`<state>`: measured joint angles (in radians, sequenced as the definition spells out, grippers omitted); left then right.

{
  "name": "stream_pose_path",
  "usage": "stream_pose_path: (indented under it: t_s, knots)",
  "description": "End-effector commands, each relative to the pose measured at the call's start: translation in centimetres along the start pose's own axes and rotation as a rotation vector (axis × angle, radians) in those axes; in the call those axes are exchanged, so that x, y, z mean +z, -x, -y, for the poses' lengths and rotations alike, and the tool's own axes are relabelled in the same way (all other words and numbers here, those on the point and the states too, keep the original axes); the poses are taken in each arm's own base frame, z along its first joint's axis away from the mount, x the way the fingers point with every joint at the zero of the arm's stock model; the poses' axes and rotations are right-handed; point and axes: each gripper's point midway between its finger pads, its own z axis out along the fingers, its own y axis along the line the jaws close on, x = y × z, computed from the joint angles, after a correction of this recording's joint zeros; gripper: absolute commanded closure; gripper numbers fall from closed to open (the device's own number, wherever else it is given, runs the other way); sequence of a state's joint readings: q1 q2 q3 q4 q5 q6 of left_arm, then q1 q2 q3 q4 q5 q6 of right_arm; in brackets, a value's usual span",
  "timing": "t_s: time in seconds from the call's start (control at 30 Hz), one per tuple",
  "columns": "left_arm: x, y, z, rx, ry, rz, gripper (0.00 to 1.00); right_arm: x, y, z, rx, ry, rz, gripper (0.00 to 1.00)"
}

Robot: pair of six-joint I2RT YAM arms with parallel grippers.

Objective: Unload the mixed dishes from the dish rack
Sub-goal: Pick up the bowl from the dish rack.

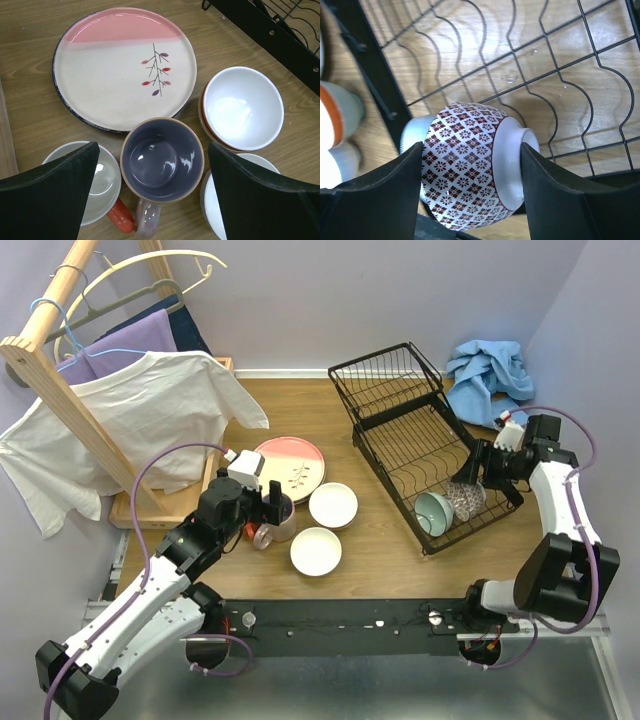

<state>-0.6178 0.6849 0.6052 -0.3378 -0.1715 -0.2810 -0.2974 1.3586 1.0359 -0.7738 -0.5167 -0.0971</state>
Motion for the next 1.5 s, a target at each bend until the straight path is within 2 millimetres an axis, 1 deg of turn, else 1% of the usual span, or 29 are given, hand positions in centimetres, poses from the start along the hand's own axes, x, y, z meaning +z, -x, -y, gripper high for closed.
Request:
stream_pose_path:
  t_s: [0.0,0.13,0.23,0.27,0.33,0.4,0.43,0.5,0.53,0.6,0.63,0.7,0.73,0.8,0.83,0.9,0.93,0.97,1.0,1.03,1.07,1.13,1.17,1.23,1.27,1.3,1.37,1.4,1.47]
  knots:
    - [0.0,0.5,0.7,-0.024,-0.027,0.022,0.02,-3.3,2.7,-2.3,-0.013,-0.003,0.105,0.76]
    - [-0.3,1.5,1.2,-0.044,-0.05,0.041,0.02,-4.8,4.2,-3.1,-0.025,-0.003,0.183,0.76]
    - [-0.4,2.6,1.7,-0.069,-0.063,0.056,0.02,-5.8,5.4,-4.3,-0.005,0.023,0.253,0.76]
    - [-0.5,3.4,2.0,-0.078,-0.073,0.07,0.02,-6.0,5.6,-4.7,-0.004,0.043,0.269,0.76]
    - [-0.3,3.9,2.6,-0.103,-0.095,0.071,0.02,-6.6,6.4,-5.5,0.011,0.071,0.312,0.76]
    - [-0.3,5.1,3.4,-0.123,-0.128,0.092,0.02,-7.0,6.9,-6.6,0.042,0.122,0.344,0.76]
    - [-0.1,5.3,3.8,-0.128,-0.139,0.089,0.02,-7.4,7.3,-7.2,0.038,0.144,0.383,0.76]
    - [0.1,6.4,4.5,-0.148,-0.164,0.11,0.02,-7.8,7.4,-8.5,0.083,0.215,0.405,0.76]
    - [0.6,6.4,4.9,-0.151,-0.177,0.1,0.02,-7.7,7.5,-8.8,0.085,0.241,0.421,0.76]
    - [0.8,7.5,5.6,-0.172,-0.203,0.119,0.02,-8.0,7.2,-10.1,0.107,0.305,0.415,0.76]
    - [1.3,7.3,6.1,-0.176,-0.212,0.1,0.02,-8.0,7.3,-10.6,0.101,0.324,0.422,0.76]
    - [1.5,8.4,7.2,-0.186,-0.243,0.116,0.02,-8.0,6.9,-12.0,0.107,0.375,0.407,0.76]
    - [2.1,8.3,7.6,-0.187,-0.247,0.104,0.02,-8.1,7.1,-12.4,0.1,0.395,0.415,0.76]
    - [2.3,9.6,8.7,-0.187,-0.271,0.129,0.02,-8.0,6.7,-13.9,0.116,0.455,0.392,0.76]
    - [2.9,9.3,9.5,-0.18,-0.282,0.113,0.02,-8.1,6.9,-14.5,0.104,0.48,0.403,0.76]
    - [3.3,10.6,10.8,-0.183,-0.306,0.14,0.02,-7.9,6.2,-15.6,0.128,0.531,0.377,0.76]
    - [3.5,10.8,11.4,-0.182,-0.318,0.143,0.02,-8.0,6.4,-16.0,0.118,0.552,0.388,0.76]
    - [4.1,10.7,12.6,-0.175,-0.337,0.131,0.02,-7.9,6.2,-16.3,0.123,0.565,0.382,0.76]
    - [4.4,10.9,13.2,-0.175,-0.344,0.135,0.02,-7.9,6.0,-16.7,0.13,0.577,0.371,0.76]
    - [4.6,11.4,14.0,-0.178,-0.362,0.15,0.02,-7.7,5.8,-16.9,0.128,0.588,0.365,0.76]
    - [5.3,11.4,15.0,-0.187,-0.377,0.139,0.02,-7.7,5.7,-17.2,0.125,0.601,0.36,0.76]
    - [5.9,12.0,16.3,-0.205,-0.406,0.156,0.02,-7.5,5.3,-18.1,0.129,0.634,0.343,0.76]
    - [6.8,11.7,16.9,-0.217,-0.409,0.14,0.02,-7.5,5.2,-18.3,0.131,0.644,0.339,0.76]
    - [7.3,11.8,18.2,-0.225,-0.437,0.14,0.03,-7.6,5.0,-19.3,0.134,0.677,0.331,0.76]
    - [8.1,11.6,18.8,-0.229,-0.439,0.126,0.03,-7.6,4.8,-19.5,0.137,0.687,0.323,0.76]
    - [8.4,11.6,19.4,-0.241,-0.451,0.124,0.04,-7.6,4.6,-20.0,0.147,0.704,0.308,0.76]
    - [9.3,11.1,20.1,-0.254,-0.459,0.106,0.05,-7.6,4.4,-20.5,0.142,0.728,0.306,0.76]
    - [9.6,11.2,20.4,-0.273,-0.463,0.107,0.06,-7.6,4.3,-20.8,0.149,0.74,0.297,0.76]
    - [10.6,10.5,20.6,-0.289,-0.448,0.086,0.09,-7.7,4.3,-21.1,0.145,0.75,0.3,0.76]
